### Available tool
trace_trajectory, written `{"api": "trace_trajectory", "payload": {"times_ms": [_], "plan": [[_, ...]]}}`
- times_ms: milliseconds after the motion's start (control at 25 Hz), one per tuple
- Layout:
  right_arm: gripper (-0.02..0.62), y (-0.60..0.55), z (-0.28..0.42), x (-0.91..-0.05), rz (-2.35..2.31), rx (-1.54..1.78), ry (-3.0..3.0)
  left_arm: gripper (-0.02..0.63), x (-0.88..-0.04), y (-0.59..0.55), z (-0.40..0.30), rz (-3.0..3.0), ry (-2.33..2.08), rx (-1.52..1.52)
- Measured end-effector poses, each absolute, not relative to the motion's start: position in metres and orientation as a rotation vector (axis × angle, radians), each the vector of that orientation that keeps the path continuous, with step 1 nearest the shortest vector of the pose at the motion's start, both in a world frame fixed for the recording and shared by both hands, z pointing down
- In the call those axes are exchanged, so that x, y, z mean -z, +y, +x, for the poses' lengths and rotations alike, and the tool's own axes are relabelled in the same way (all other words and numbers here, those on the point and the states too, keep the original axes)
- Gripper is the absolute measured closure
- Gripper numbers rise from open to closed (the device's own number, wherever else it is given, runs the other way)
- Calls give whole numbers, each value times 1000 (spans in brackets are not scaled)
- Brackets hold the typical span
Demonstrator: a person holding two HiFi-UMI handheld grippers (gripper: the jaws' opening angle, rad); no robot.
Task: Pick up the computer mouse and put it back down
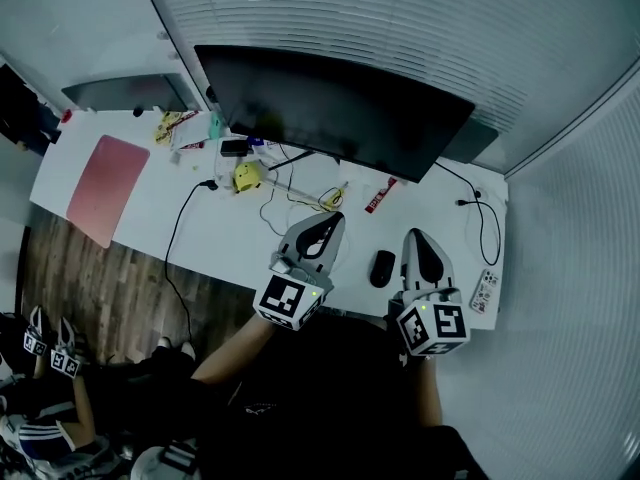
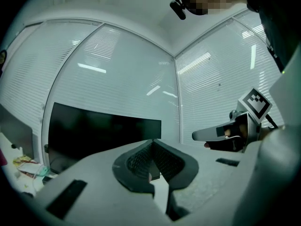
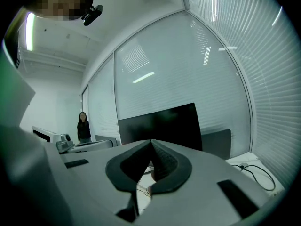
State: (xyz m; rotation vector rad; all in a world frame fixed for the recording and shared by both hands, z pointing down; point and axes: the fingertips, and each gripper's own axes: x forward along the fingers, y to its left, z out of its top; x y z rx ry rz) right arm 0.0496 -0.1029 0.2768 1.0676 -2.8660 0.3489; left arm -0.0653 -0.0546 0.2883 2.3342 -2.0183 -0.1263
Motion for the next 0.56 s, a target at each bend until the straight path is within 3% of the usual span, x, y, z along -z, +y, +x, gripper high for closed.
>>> {"api": "trace_trajectory", "payload": {"times_ms": [560], "plan": [[597,-96,19,-285,842,-360,-2929,600,-290,-41,-83,2213,-2170,114]]}}
